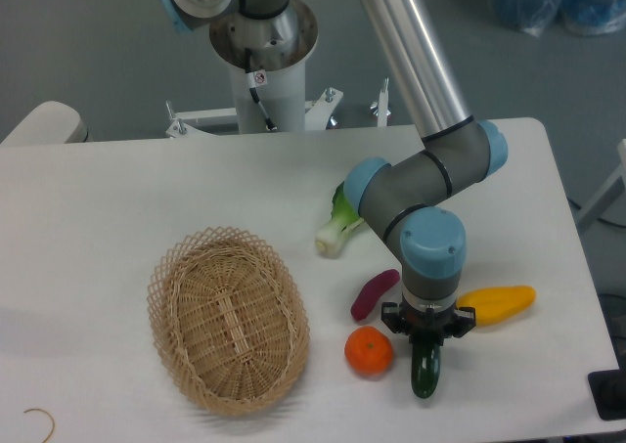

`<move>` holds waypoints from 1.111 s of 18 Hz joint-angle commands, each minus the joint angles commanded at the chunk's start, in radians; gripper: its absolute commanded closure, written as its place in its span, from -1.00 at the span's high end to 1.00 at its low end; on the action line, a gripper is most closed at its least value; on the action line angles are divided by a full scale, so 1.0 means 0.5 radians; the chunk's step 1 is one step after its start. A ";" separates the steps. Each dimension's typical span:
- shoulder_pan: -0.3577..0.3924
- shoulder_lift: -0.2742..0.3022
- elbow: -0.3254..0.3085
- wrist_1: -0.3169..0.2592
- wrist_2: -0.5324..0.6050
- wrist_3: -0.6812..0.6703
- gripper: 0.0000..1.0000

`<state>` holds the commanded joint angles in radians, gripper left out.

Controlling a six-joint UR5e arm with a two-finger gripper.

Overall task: Place the cucumber on the table
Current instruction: 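Lower the cucumber onto the table beside the tangerine, then open the gripper and raise it away from the cucumber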

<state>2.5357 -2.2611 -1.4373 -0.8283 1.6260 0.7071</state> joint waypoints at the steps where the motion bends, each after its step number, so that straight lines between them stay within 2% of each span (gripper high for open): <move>1: 0.000 0.006 0.000 0.000 0.000 0.006 1.00; 8: -0.037 0.077 0.098 0.000 -0.003 0.034 1.00; 15: -0.058 0.460 0.071 -0.067 0.000 0.552 1.00; 16: -0.055 0.509 0.077 -0.122 0.000 0.604 1.00; 18: -0.040 0.586 0.129 -0.346 -0.003 0.650 1.00; 20: -0.037 0.617 0.178 -0.502 0.000 0.849 1.00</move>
<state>2.5172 -1.9528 -1.3485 -1.0796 1.6260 1.1314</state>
